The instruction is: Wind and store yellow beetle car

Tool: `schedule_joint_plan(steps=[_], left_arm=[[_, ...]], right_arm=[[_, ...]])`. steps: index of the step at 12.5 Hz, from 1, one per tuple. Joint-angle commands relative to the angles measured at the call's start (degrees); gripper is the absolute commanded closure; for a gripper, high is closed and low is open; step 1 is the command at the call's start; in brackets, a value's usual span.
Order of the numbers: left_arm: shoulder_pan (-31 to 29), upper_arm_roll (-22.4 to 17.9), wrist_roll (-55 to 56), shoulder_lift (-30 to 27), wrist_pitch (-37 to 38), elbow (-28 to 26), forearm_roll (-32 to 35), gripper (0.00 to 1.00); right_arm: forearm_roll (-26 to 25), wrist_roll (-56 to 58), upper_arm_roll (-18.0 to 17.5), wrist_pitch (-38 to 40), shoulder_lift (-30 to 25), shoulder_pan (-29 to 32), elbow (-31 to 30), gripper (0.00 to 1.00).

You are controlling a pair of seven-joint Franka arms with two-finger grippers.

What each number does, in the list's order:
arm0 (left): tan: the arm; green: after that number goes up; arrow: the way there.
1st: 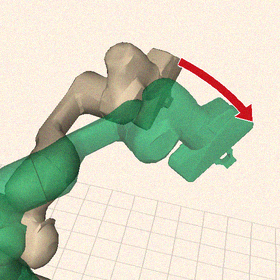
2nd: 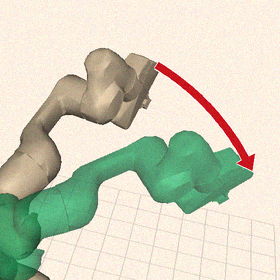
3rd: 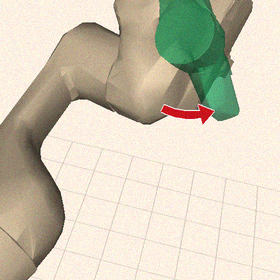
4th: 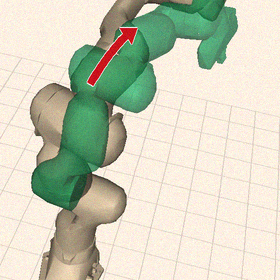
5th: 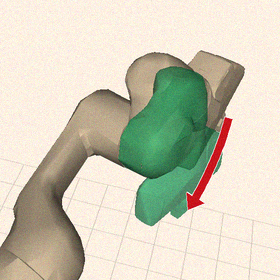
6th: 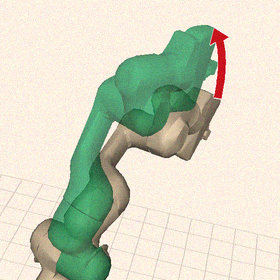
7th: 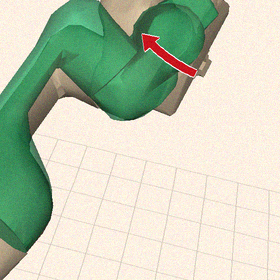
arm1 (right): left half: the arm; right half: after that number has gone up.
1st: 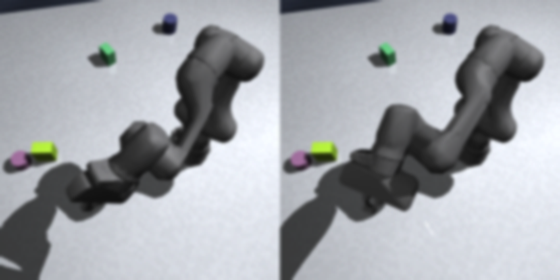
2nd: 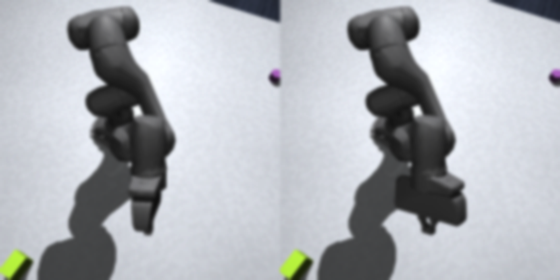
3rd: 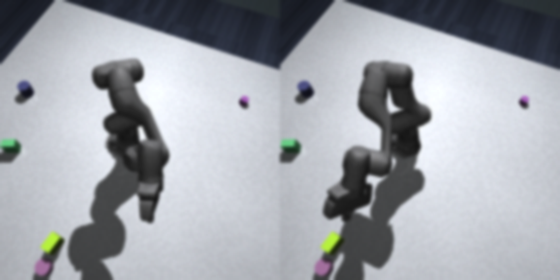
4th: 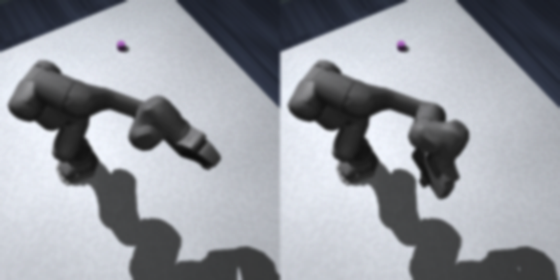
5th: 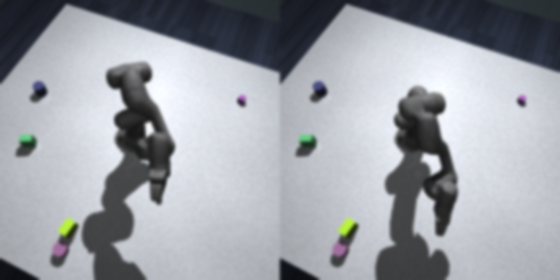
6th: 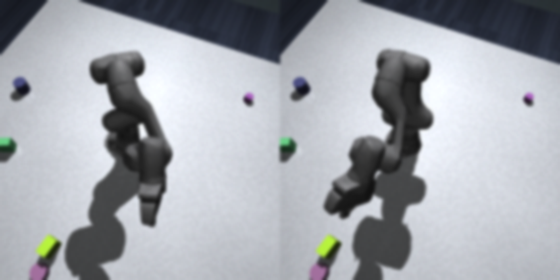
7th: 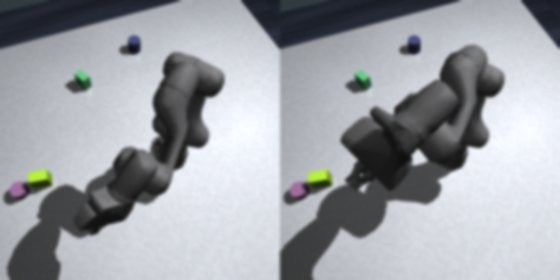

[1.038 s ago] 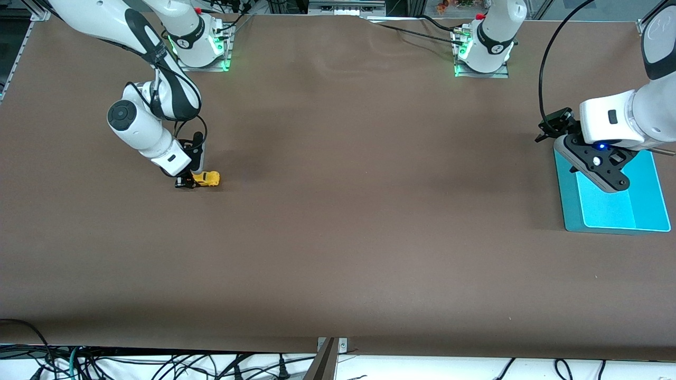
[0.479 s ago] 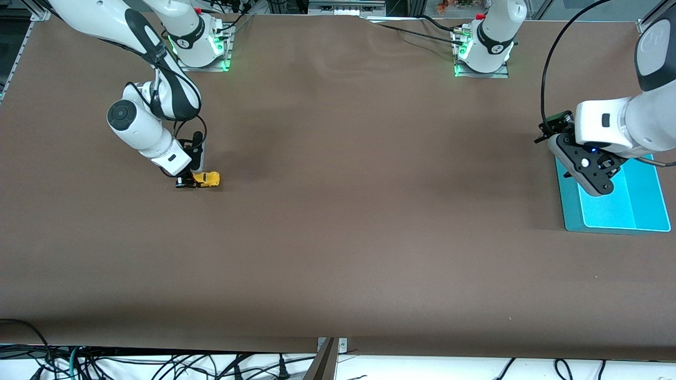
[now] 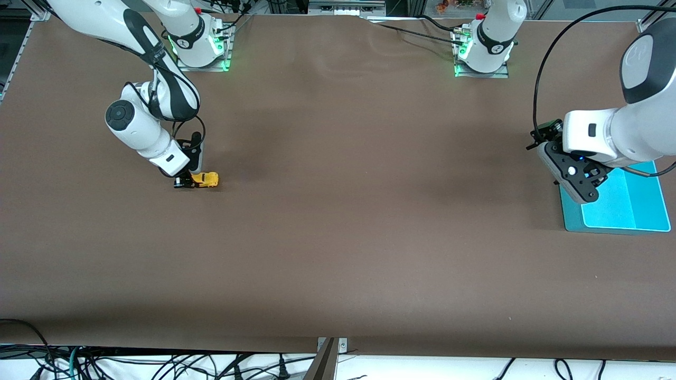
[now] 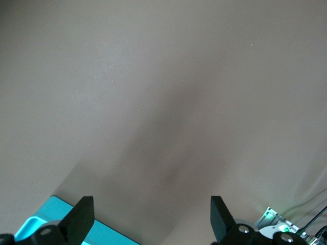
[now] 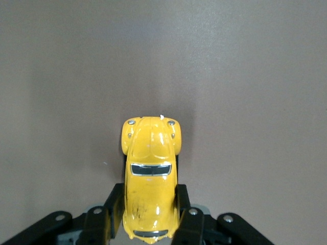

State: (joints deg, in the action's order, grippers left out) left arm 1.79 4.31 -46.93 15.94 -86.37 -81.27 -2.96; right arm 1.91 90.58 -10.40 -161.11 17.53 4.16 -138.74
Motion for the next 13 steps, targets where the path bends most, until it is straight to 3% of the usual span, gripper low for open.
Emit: schedule_joint_plan(steps=[1, 10, 13], left_arm=[[0.06, 0.0, -2.72, -0.12, -1.34, -1.17, 0.32, 0.0], [1.46, 0.0, -1.93, -0.12, -2.22, -1.25, 0.23, 0.0], [1.37, 0.0, -2.11, -0.21, -2.48, -1.87, 0.14, 0.0]], right_arm=[[0.72, 1.17, -0.42, -0.78, -0.04, 0.94, -0.92, 1.0], [0.72, 8.63, 0.2, -0.25, 1.01, 4.53, -1.01, 1.0], [0.72, 11.88, 2.83, -0.25, 1.54, 5.15, -0.74, 1.0]])
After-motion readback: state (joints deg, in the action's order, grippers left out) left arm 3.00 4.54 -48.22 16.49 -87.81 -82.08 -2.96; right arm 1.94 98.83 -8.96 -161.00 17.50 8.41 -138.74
